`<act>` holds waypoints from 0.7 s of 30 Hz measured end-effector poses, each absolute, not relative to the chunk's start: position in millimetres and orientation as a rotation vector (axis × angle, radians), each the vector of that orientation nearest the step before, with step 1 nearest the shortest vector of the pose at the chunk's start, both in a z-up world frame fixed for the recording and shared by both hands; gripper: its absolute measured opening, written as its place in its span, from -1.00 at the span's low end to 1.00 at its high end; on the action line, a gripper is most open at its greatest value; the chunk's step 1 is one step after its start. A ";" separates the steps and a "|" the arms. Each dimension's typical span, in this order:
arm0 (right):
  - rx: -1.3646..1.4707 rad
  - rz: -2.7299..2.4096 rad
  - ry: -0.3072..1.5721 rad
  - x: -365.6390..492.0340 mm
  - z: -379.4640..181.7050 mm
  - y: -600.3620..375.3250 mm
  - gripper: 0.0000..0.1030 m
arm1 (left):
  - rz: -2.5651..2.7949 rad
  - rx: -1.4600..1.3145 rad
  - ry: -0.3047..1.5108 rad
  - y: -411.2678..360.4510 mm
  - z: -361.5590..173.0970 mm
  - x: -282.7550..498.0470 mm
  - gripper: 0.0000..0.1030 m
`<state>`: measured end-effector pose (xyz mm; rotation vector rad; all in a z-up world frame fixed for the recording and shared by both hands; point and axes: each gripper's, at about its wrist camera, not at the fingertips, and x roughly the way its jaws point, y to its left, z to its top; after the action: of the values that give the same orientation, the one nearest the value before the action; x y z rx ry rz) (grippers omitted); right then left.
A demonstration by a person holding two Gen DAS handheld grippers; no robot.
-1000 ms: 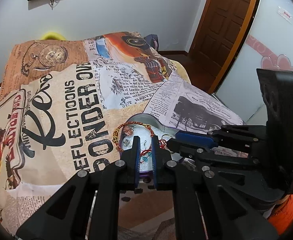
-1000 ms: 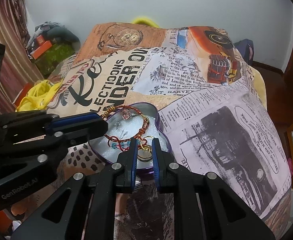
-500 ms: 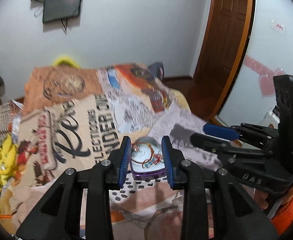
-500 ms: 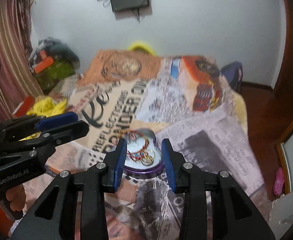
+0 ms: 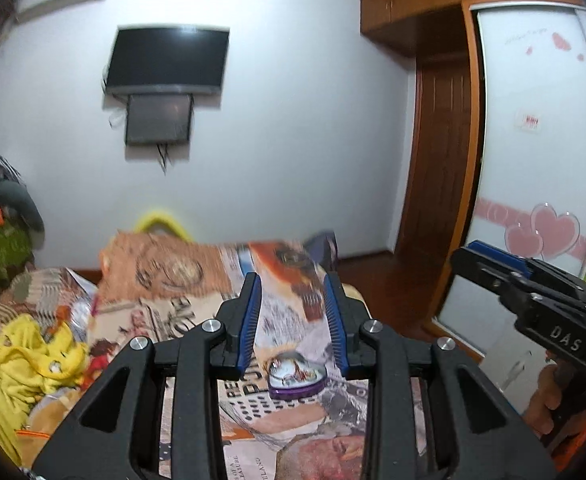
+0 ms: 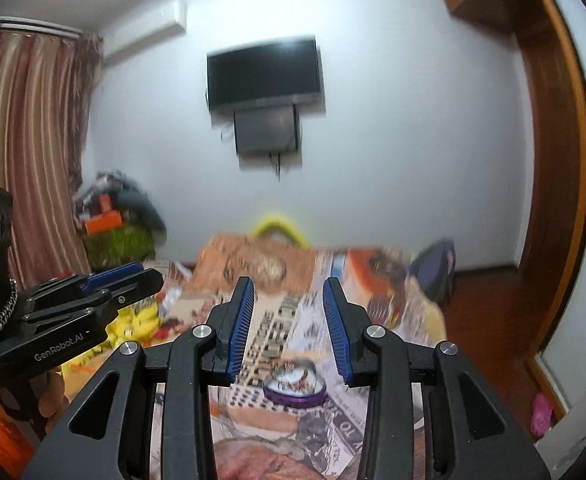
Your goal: Organize jewelry
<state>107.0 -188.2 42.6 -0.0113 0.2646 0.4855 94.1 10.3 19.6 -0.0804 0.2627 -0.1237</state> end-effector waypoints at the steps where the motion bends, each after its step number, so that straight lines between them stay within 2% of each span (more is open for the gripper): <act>1: -0.014 0.478 0.241 98.5 46.0 -188.0 -0.36 | -0.114 -0.078 0.238 10.0 23.3 84.3 -0.28; 3: -0.017 0.460 0.190 80.7 53.2 -188.2 -0.31 | -0.085 -0.066 0.183 7.6 29.9 64.6 -0.14; 5: -0.014 0.435 0.148 69.5 55.8 -187.8 -0.14 | -0.063 -0.053 0.149 5.3 33.6 50.9 0.02; 7: -0.006 0.417 0.122 60.5 57.0 -187.9 0.03 | -0.043 -0.049 0.125 3.4 36.6 37.9 0.35; 8: -0.003 0.410 0.116 59.3 56.5 -187.7 0.07 | -0.035 -0.051 0.118 3.5 37.4 33.3 0.43; 10: 0.000 0.391 0.112 56.8 55.7 -186.5 0.30 | -0.020 -0.059 0.105 4.1 38.0 25.8 0.73; 11: 0.004 0.382 0.112 58.1 54.1 -186.3 0.39 | -0.011 -0.065 0.098 4.7 38.3 22.2 0.76; 13: 0.012 0.359 0.103 54.0 53.6 -188.0 0.70 | 0.000 -0.065 0.092 5.0 37.4 19.1 0.87; 16: 0.015 0.319 0.086 48.7 54.2 -188.9 0.98 | 0.016 -0.055 0.100 3.7 35.2 17.2 0.88; 21: 0.014 0.309 0.088 43.2 55.5 -189.6 1.00 | 0.033 -0.038 0.103 2.1 32.0 17.0 0.88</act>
<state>43.2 -189.6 55.5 0.0135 0.0883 0.3087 17.0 2.1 32.0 -0.0379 0.1034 0.0333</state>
